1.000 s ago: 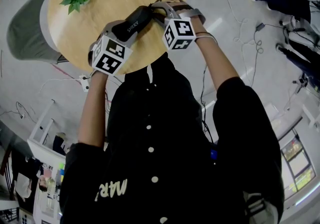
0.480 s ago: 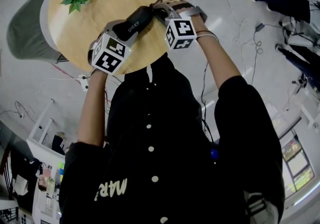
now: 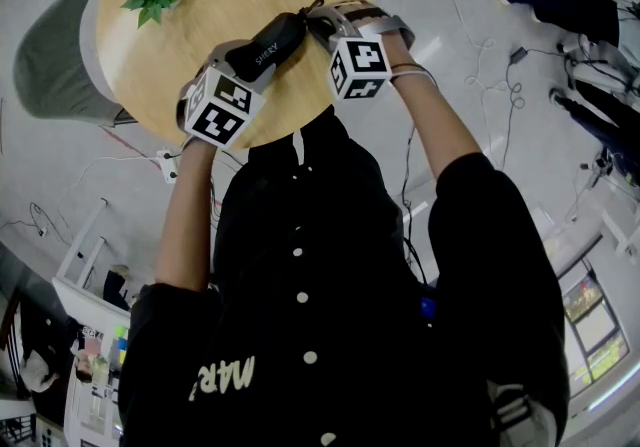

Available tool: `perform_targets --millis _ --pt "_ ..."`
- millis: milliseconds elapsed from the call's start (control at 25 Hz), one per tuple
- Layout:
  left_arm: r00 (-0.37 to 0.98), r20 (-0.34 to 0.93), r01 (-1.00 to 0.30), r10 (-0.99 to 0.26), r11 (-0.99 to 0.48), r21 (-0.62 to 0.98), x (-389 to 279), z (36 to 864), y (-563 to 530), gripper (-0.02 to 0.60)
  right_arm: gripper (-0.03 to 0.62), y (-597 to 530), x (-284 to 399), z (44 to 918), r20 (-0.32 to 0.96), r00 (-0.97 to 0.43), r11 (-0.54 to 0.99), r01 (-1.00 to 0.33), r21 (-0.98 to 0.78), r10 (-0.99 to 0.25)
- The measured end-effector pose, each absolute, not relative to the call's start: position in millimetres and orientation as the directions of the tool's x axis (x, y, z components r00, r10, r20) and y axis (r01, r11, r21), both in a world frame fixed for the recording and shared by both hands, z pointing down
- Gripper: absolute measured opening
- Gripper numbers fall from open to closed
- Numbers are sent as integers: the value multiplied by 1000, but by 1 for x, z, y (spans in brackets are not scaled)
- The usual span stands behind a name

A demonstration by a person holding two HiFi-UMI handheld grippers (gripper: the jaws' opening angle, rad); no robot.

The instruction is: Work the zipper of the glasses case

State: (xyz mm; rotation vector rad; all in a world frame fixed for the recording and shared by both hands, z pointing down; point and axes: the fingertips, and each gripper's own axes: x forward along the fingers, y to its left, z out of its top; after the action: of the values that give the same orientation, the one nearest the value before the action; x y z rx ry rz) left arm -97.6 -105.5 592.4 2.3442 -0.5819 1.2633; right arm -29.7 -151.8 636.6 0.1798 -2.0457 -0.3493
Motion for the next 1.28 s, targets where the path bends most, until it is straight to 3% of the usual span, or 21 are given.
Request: perform_targets --millis 960,1280 --pt "485 856 -546 -180 -827 135 -96 591 -105 183 31 -147 -29 638 843 -477 952 40 305 -250" --pt "482 857 -542 -181 -830 129 -96 592 -104 183 83 -144 -36 643 859 -474 957 103 270 -191"
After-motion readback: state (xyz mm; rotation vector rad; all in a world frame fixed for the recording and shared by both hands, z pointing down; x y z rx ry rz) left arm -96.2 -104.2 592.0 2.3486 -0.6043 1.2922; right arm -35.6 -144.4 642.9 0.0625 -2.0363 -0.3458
